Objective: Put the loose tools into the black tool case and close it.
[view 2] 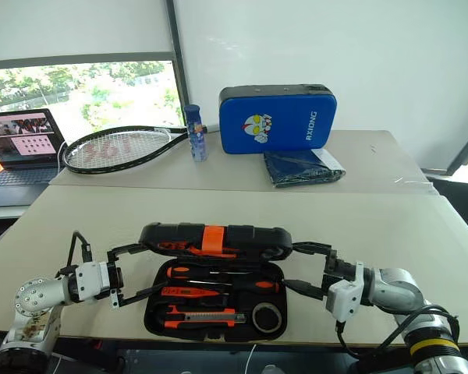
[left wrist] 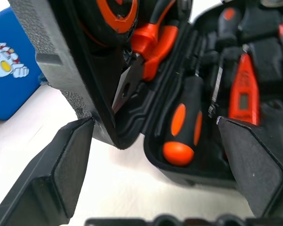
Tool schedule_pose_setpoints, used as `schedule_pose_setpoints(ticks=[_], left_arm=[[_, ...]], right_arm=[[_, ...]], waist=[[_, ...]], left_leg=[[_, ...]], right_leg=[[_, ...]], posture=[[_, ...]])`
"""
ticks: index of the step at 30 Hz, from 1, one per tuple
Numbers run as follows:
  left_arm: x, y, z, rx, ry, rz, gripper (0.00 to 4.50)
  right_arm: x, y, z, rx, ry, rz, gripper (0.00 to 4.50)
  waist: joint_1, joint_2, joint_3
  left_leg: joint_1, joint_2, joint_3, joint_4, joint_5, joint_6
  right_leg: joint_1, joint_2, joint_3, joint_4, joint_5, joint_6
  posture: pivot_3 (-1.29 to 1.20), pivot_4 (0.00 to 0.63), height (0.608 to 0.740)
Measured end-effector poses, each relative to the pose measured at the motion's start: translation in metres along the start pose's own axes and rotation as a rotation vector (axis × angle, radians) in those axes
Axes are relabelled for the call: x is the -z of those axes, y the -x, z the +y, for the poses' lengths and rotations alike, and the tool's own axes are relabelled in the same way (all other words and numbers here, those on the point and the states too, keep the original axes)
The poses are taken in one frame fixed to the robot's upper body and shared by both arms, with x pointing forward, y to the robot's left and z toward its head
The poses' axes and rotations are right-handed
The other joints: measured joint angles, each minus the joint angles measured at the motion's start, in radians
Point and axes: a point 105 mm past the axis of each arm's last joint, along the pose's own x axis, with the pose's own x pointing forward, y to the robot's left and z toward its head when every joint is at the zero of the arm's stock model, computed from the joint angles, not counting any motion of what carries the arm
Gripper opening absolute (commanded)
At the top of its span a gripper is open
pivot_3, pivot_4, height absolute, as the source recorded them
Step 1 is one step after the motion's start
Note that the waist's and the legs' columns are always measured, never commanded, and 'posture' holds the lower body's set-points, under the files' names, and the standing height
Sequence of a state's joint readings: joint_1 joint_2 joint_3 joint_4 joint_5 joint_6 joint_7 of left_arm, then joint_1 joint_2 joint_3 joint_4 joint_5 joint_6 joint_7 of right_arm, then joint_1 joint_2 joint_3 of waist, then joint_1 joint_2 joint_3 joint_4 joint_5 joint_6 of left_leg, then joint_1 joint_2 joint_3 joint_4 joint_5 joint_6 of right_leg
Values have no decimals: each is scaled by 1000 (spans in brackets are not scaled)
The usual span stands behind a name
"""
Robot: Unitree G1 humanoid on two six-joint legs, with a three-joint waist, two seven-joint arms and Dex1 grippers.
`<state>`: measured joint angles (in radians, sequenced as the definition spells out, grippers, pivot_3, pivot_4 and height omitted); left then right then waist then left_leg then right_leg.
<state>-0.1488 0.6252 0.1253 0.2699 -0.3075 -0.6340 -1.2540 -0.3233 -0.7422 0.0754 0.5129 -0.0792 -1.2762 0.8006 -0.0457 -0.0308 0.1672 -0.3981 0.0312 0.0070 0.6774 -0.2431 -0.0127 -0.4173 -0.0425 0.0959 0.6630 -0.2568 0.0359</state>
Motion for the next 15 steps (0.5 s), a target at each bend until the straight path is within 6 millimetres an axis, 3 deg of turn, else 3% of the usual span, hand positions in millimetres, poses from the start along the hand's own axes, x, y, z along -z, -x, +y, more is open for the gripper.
schedule_pose_setpoints(ticks=[3,6,14,15], left_arm=[[0,2,0,7,9,4,4481],[6,28,1,52,127,96,4481],[12,68,6,74,239,229,4481],[13,69,5,67,257,234,4500]], right_arm=[[0,4,1,-13,29,-1,4500],[6,26,6,-82,35,57,4500],[11,52,16,-124,-24,142,4500],[11,57,22,-140,-62,158,4097]], waist=[[0,0,0],[-3,0,0],[-4,0,0],[-4,0,0]], left_leg=[[0,0,0,0,0,0],[1,0,0,-1,0,0],[9,1,2,-1,-1,1],[11,1,2,-1,-1,2]], right_leg=[[0,0,0,0,0,0],[0,0,0,0,0,0],[8,0,1,-1,-2,-1],[11,0,0,-1,-3,-1]], posture=[[0,150,740],[0,150,740],[0,150,740],[0,150,740]])
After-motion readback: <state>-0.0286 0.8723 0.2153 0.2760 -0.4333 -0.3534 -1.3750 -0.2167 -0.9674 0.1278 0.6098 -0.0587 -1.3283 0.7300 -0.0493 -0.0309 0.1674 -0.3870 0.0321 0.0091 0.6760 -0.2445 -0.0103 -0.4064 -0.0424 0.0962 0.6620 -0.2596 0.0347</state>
